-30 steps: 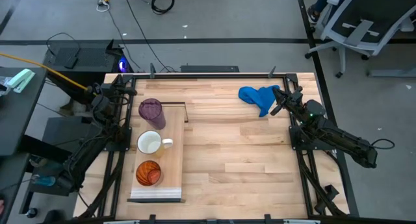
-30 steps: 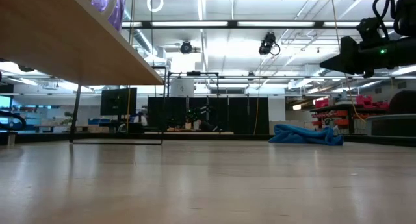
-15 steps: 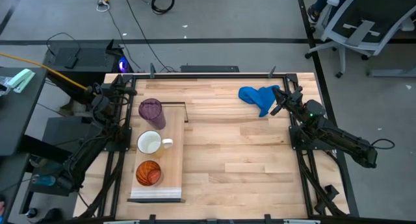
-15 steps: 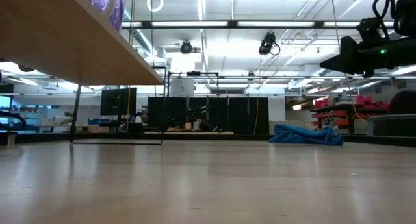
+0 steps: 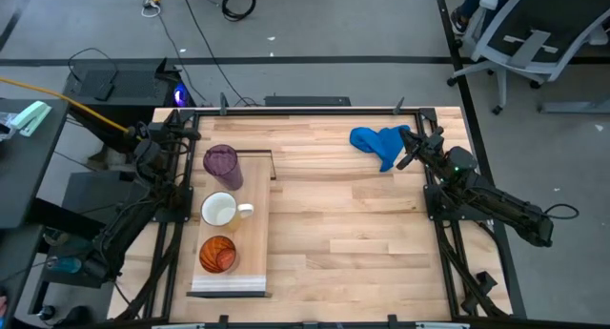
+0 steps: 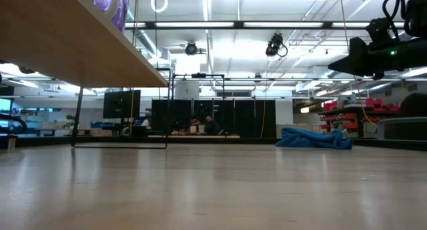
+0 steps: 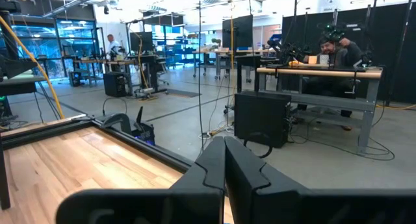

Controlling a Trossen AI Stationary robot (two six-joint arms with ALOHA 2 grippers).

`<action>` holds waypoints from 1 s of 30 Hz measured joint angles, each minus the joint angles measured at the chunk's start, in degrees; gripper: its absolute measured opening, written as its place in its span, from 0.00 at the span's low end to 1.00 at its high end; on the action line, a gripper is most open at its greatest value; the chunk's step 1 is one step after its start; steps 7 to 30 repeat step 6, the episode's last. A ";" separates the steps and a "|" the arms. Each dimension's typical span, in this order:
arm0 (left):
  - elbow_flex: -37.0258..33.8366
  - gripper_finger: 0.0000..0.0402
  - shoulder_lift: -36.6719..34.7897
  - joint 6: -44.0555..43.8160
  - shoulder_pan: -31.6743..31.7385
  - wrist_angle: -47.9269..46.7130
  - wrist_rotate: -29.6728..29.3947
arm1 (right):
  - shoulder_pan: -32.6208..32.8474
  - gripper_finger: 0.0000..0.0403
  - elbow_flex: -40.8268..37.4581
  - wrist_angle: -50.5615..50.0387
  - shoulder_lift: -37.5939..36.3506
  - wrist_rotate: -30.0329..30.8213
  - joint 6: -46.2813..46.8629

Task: Stack small to large cups/mugs on shelf
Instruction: Return to Home Position

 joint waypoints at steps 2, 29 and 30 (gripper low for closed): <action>0.00 0.09 0.01 -0.01 0.00 -0.02 0.01 | 0.01 0.02 0.00 -0.01 0.00 0.00 0.01; -0.01 0.08 0.00 -0.03 0.00 -0.02 0.00 | 0.00 0.02 0.00 -0.01 0.00 0.00 0.01; -0.01 0.08 0.00 -0.03 0.00 -0.02 0.00 | 0.00 0.02 0.00 -0.01 0.00 0.00 0.01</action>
